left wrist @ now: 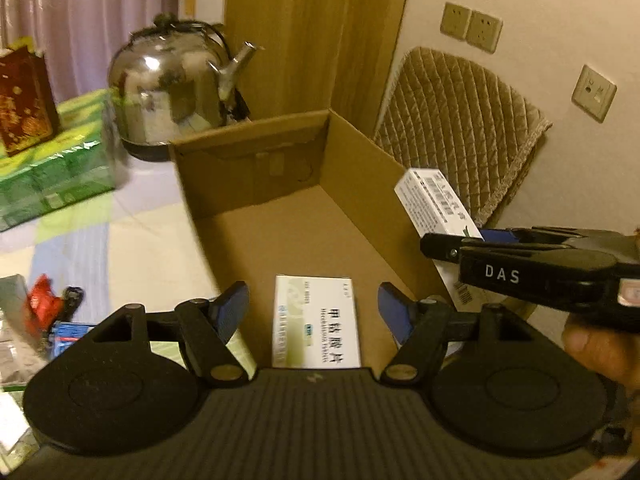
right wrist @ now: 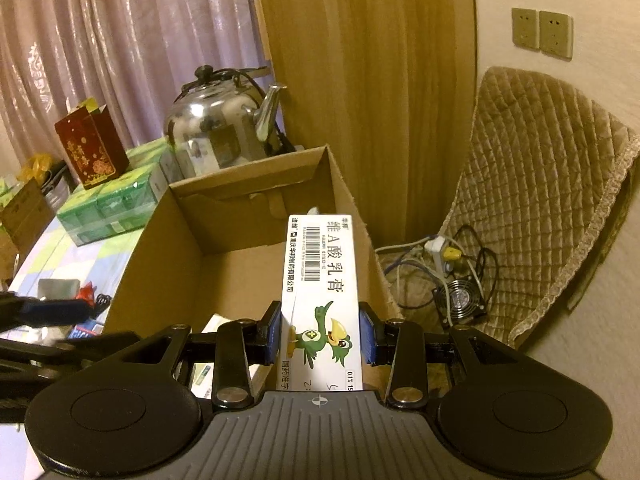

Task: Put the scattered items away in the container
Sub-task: 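Carry both white medicine boxes over the cardboard box with both tools, then open both tools releasing the white medicine boxes into the cardboard box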

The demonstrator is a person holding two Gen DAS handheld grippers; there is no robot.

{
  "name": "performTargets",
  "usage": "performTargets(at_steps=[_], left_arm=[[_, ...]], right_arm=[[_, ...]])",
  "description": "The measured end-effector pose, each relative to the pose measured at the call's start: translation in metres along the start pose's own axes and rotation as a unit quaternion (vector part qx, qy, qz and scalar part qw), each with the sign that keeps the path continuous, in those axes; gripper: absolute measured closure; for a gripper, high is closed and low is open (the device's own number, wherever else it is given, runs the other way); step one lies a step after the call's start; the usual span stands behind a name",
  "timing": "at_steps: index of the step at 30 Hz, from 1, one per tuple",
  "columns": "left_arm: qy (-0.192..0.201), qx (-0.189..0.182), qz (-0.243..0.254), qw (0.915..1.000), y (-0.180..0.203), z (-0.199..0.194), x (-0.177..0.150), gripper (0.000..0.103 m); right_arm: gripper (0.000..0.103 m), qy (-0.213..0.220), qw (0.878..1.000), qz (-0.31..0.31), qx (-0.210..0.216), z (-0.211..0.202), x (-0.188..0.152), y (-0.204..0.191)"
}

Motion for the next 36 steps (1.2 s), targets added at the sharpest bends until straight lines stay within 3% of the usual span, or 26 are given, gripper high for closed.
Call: performTargets(at_steps=[9, 21, 28, 36], left_arm=[[0.019, 0.029, -0.027, 0.999, -0.028, -0.039, -0.015, 0.035], [0.016, 0.031, -0.055, 0.9979, -0.049, -0.047, -0.035, 0.034], [0.019, 0.039, -0.066, 0.9969, -0.062, -0.056, -0.044, 0.033], [0.023, 0.058, -0.085, 0.9944, -0.08, -0.084, -0.064, 0.031]], right_arm=[[0.067, -0.027, 0.999, -0.016, 0.005, 0.014, -0.012, -0.019], [0.067, -0.08, 0.997, -0.023, -0.003, 0.04, -0.025, -0.029], [0.057, -0.056, 0.998, -0.019, -0.012, 0.026, -0.02, -0.031], [0.047, -0.013, 1.0, -0.007, -0.004, -0.024, -0.012, -0.038]])
Point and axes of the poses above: each gripper's, at about its wrist camera, not at the fingertips, and z roughly the way its jaws point, y to its right, x to its top, the point moved 5 cm from there along z, roughly the way its jaws point, and after that the axes turned 6 degrees about -x, right-handed, at the moved point
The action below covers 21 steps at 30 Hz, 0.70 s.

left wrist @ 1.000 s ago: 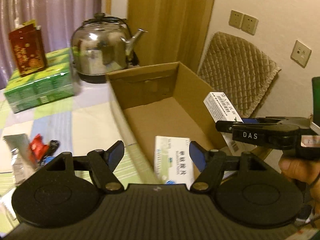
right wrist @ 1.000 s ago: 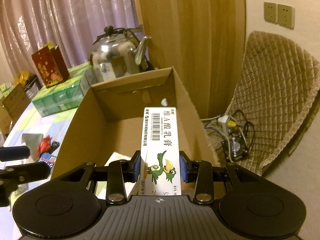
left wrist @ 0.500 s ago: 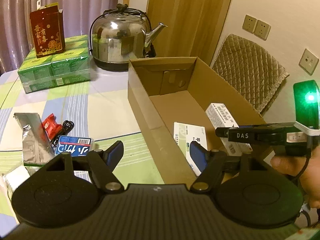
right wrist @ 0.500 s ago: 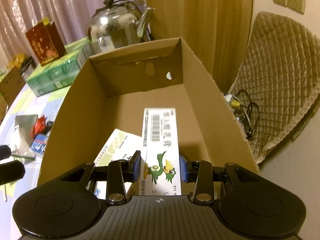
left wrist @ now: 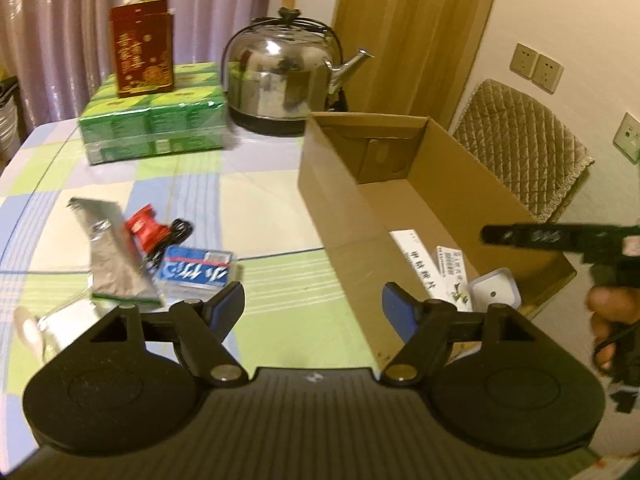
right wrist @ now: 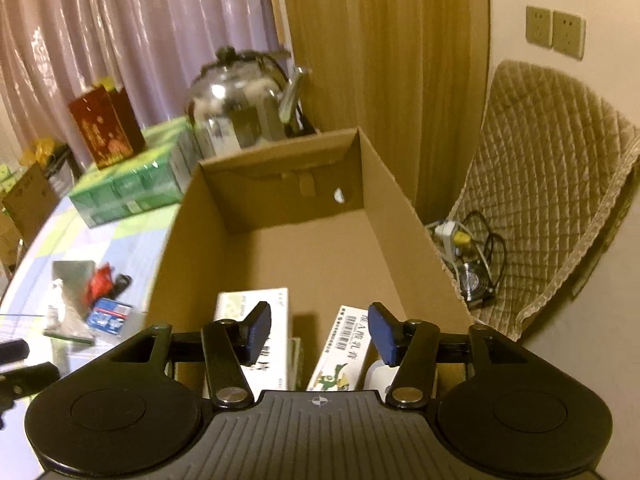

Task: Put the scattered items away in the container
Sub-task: 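Open both tools releasing the white medicine boxes into the cardboard box, then move both tools back toward the clear tray and floss pick box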

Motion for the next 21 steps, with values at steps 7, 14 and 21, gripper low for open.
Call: performTargets(at_steps=[7, 14, 21], left_arm=[[0.0, 0.022, -0.016, 0.9996, -0.023, -0.032, -0.03, 0.03], [-0.002, 0.057, -0.042, 0.9975, -0.062, -0.072, -0.069, 0.025], [0.005, 0.1, -0.071, 0.9925, -0.107, -0.114, -0.097, 0.016]], right_arm=[[0.026, 0.042, 0.998, -0.013, 0.035, -0.052, -0.01, -0.04], [0.01, 0.053, 0.994, -0.043, 0.082, -0.085, -0.034, -0.097], [0.002, 0.038, 0.989, -0.069, 0.123, -0.097, -0.068, -0.146]])
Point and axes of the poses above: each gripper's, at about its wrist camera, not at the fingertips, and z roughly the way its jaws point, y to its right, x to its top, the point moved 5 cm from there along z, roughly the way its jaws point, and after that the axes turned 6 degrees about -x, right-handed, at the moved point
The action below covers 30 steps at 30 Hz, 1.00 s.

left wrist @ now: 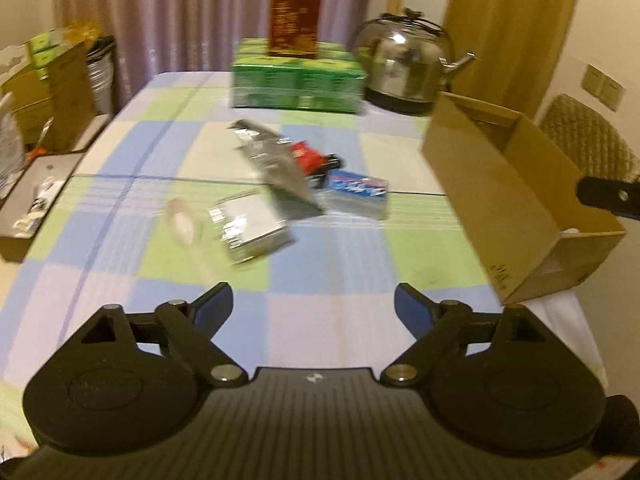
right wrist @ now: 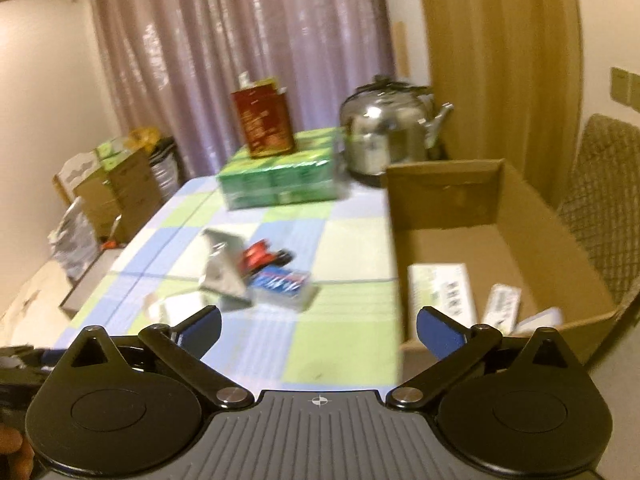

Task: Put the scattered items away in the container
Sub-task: 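Move both tools back toward the clear tray and floss pick box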

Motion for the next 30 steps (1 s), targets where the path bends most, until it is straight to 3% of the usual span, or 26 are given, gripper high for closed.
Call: performTargets(at_steps=[10, 19, 30], left_arm=[[0.005, 0.051, -0.02, 0.9985, -0.053, -0.028, -0.024, 0.01], [0.005, 0.055, -0.037, 0.9978, -0.073, -0.027, -0.031, 0.004], [-0.008, 0.06, -0.036, 0.9975, -0.091, -0.011, -0.034, 0.004]], right_arm=[[0.002, -0.035, 0.999, -0.018, 0.023, 0.005, -0.036, -0.037], [0.002, -0.063, 0.997, -0.025, 0.022, 0.015, -0.053, -0.045], [0.002, -0.089, 0.995, -0.04, 0.026, 0.044, -0.062, -0.056]])
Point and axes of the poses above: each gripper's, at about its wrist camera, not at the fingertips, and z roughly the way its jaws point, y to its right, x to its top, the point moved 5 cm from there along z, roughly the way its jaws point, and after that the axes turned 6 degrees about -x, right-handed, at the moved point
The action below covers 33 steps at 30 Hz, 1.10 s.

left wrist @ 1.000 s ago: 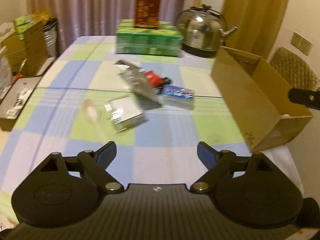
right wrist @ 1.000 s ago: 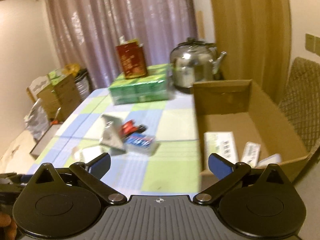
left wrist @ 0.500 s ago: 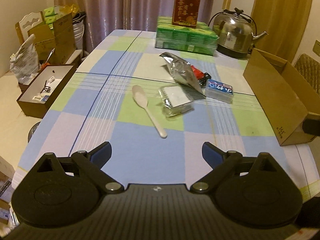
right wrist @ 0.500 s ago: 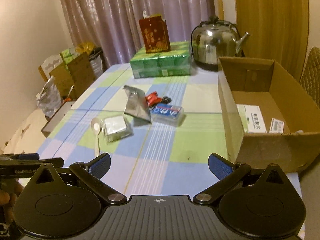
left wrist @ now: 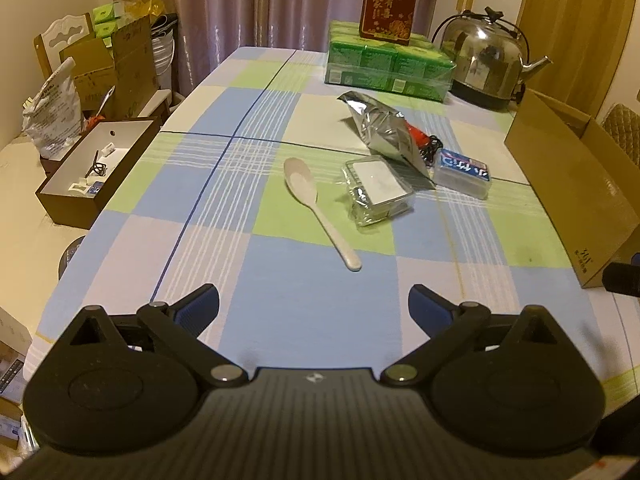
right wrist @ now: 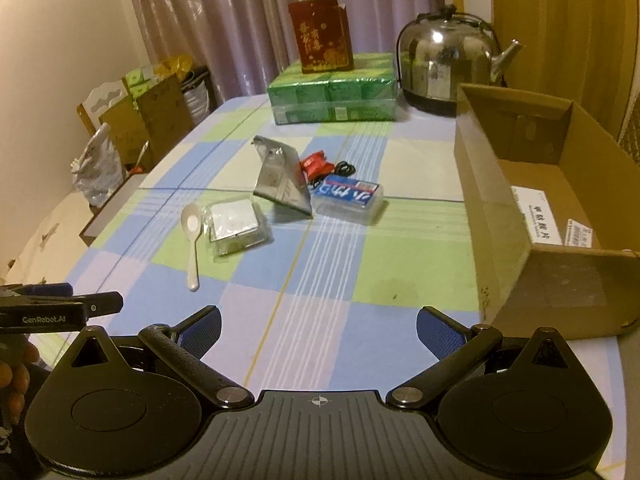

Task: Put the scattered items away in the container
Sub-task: 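Move both tools back toward the clear tray and floss pick box, then grasp the clear plastic tray with left tool while right tool grasps the blue floss box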

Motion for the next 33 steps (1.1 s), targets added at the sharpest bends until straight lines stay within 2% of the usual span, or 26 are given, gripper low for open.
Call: performTargets(at_steps=[10, 14, 18, 21, 27, 32, 33], left_arm=[[-0.007, -0.005, 0.013, 0.9999, -0.008, 0.027, 0.008, 0.004], [-0.007, -0.032, 0.055, 0.998, 0.003, 0.043, 0.014, 0.004], [-0.017, -0.056, 0.128, 0.9901, 0.016, 0.067, 0.023, 0.005], [-0.026, -0.073, 0.16, 0.9842, 0.021, 0.087, 0.033, 0.014], [-0.029, -0.103, 0.218, 0.97, 0.027, 0.117, 0.05, 0.021], [-0.041, -0.119, 0.247, 0.9607, 0.029, 0.144, 0.056, 0.027], [-0.043, -0.122, 0.252, 0.9589, 0.029, 0.149, 0.056, 0.031]], right_arm=[[0.002, -0.015, 1.0, -0.009, 0.007, 0.04, 0.008, -0.006], [0.002, -0.022, 1.0, -0.005, 0.005, 0.058, 0.013, 0.0], [0.002, -0.026, 1.0, -0.01, 0.002, 0.074, 0.019, 0.007], [0.002, -0.026, 0.999, -0.019, -0.002, 0.086, 0.025, 0.012], [0.002, -0.025, 0.999, -0.045, -0.01, 0.112, 0.035, 0.016], [0.002, -0.026, 0.998, -0.052, -0.013, 0.128, 0.041, 0.019], [0.002, -0.027, 0.998, -0.056, -0.014, 0.131, 0.042, 0.02]])
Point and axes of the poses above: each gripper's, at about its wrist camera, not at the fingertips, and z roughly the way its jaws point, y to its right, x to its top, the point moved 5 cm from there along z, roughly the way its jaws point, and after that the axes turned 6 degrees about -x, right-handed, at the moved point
